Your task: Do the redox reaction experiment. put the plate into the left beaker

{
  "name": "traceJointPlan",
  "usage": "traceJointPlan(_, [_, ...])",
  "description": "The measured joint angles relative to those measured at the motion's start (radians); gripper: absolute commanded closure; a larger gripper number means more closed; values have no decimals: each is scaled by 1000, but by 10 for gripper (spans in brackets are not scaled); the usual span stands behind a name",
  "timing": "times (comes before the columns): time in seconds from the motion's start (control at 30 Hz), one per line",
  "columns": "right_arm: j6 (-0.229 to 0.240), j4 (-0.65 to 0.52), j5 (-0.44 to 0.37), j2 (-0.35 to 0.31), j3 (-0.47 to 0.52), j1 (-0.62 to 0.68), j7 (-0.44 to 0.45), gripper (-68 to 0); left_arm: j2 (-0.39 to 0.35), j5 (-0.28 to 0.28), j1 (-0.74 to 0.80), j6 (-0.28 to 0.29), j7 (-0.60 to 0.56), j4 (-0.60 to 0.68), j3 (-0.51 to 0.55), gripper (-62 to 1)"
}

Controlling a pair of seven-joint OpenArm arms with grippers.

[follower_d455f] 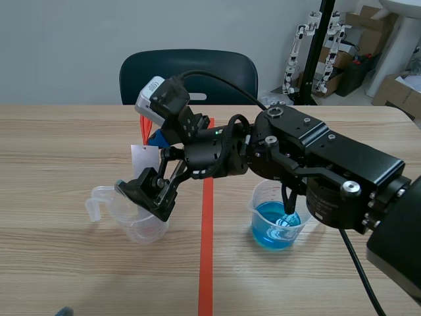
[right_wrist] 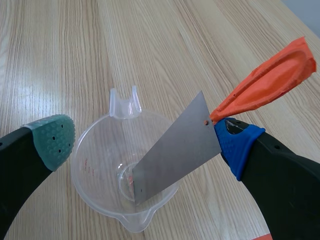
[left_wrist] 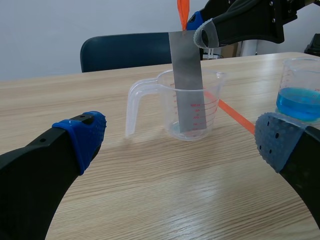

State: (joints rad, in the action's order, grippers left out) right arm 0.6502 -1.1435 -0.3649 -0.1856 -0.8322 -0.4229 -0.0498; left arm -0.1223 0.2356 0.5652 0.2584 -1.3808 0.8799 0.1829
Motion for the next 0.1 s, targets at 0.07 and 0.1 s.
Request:
traceJointPlan(0.07, [0,0,0,0,0,0,0,-576,0,0,0,0,0,0,0,-623])
traceJointPlan(0.1, [0,0,0,0,0,0,0,-576,0,0,0,0,0,0,0,-623])
